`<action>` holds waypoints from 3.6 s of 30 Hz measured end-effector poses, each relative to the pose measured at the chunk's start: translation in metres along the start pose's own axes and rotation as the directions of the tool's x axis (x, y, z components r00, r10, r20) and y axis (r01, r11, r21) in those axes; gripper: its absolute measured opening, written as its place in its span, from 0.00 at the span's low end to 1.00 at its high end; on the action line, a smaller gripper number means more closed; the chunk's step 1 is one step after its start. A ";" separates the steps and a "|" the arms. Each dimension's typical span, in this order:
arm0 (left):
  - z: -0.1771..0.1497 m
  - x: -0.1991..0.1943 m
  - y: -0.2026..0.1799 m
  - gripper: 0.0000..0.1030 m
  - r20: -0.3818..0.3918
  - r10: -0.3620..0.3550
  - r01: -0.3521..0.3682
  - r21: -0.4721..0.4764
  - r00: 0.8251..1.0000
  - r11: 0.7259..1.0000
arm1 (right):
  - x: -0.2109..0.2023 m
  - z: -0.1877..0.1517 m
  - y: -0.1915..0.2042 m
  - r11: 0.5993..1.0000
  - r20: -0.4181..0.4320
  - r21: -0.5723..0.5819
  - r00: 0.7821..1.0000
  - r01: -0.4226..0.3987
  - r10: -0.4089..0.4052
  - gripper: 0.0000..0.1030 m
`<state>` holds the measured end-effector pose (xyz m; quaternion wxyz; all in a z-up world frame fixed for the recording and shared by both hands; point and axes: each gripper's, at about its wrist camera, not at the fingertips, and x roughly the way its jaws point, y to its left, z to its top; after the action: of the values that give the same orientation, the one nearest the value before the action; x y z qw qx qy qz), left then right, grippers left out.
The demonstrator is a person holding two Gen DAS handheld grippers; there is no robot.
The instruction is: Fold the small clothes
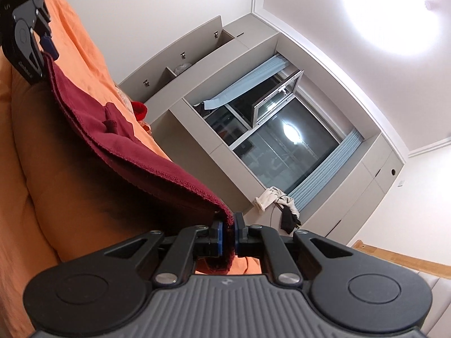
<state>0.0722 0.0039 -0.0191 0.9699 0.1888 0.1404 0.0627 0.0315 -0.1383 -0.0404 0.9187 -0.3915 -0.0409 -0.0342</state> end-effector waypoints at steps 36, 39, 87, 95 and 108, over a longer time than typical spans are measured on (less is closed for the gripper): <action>0.075 -0.174 0.093 0.05 0.367 -0.164 0.219 -0.113 0.916 0.969 | -0.108 0.063 -0.089 0.982 0.129 0.155 0.984 0.103 -0.124 0.05; 0.086 -0.160 0.091 0.05 0.353 -0.157 0.209 -0.114 0.922 0.971 | -0.084 0.057 -0.094 0.979 0.120 0.175 0.985 0.105 -0.127 0.05; 0.109 0.262 0.055 0.71 -0.216 -0.266 0.178 -0.357 0.939 0.917 | 0.292 -0.044 -0.070 0.917 -0.386 0.377 0.879 -0.127 0.280 0.62; 0.092 0.276 0.060 0.80 -0.310 -0.227 0.088 -0.405 0.923 0.910 | 0.297 -0.060 -0.073 0.915 -0.462 0.399 0.849 -0.060 0.257 0.95; 0.106 0.237 0.084 0.99 -0.163 -0.197 0.088 -0.511 0.967 0.855 | 0.267 -0.054 -0.109 0.876 -0.325 0.477 0.912 -0.073 0.252 1.00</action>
<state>0.3237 0.0862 0.0482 0.9672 -0.0872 0.2344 0.0440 0.2888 -0.2608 0.0279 0.9744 -0.1537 0.1631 -0.0194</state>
